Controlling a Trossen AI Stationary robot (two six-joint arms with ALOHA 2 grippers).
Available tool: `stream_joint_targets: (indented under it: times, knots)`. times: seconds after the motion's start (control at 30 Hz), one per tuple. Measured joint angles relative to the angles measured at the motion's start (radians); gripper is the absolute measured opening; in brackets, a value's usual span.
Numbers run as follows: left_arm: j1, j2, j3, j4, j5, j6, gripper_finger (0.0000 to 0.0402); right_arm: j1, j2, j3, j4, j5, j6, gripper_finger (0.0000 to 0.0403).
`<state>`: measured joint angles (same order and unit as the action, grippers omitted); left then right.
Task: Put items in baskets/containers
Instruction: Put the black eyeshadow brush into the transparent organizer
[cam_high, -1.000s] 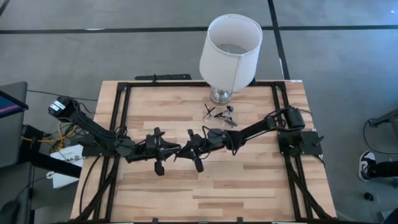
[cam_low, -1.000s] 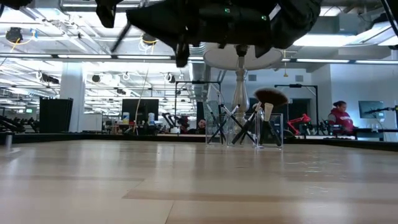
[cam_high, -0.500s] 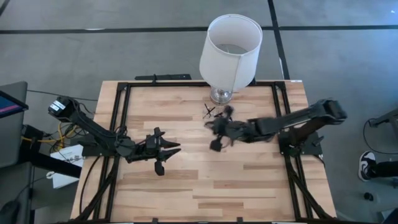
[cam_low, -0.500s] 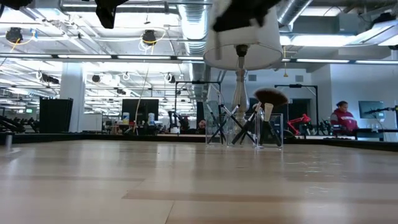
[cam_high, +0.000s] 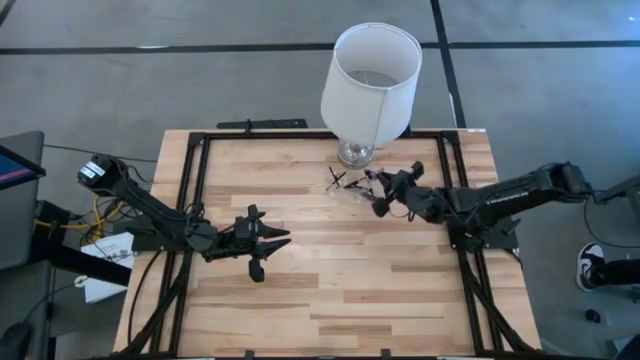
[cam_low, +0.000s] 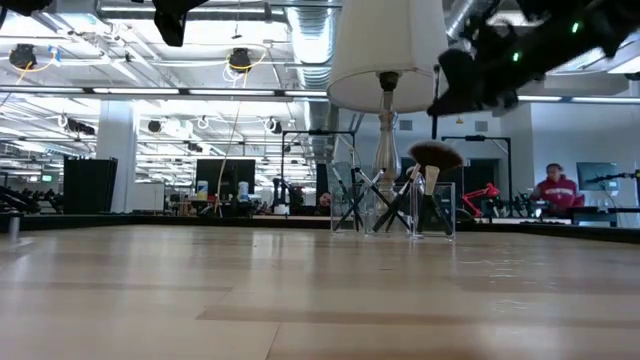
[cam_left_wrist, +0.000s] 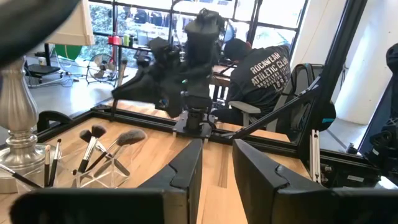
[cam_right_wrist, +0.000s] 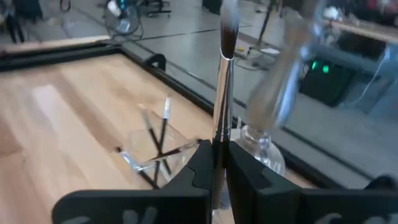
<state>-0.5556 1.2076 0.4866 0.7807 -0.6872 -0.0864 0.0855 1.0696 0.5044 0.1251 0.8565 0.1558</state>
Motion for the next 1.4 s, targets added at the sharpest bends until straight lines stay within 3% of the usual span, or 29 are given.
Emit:
stream_joint_targets:
  times: [0.2, 0.53, 0.77, 1.0, 1.4]
  knots:
    - [0.0, 0.0, 0.0, 0.002, 0.0, 0.0, 0.0087, -0.111, -0.002, -0.094, 0.104, -0.151, 0.064, 0.0011]
    - [0.0, 0.0, 0.0, 0.002, 0.0, 0.0, 0.0087, -0.127, -0.002, -0.118, 0.017, -0.164, 0.166, 0.0017]
    - [0.0, 0.0, 0.0, 0.002, 0.0, 0.0, 0.0087, -0.127, -0.002, -0.118, -0.023, -0.241, 0.247, 0.0031]
    - [0.0, 0.0, 0.0, 0.002, 0.0, -0.011, 0.0087, -0.129, -0.002, -0.118, -0.045, -0.23, 0.256, 0.0025]
    - [0.0, 0.0, 0.0, 0.002, 0.0, -0.03, 0.0087, -0.128, -0.002, -0.118, -0.057, -0.23, 0.252, 0.0107]
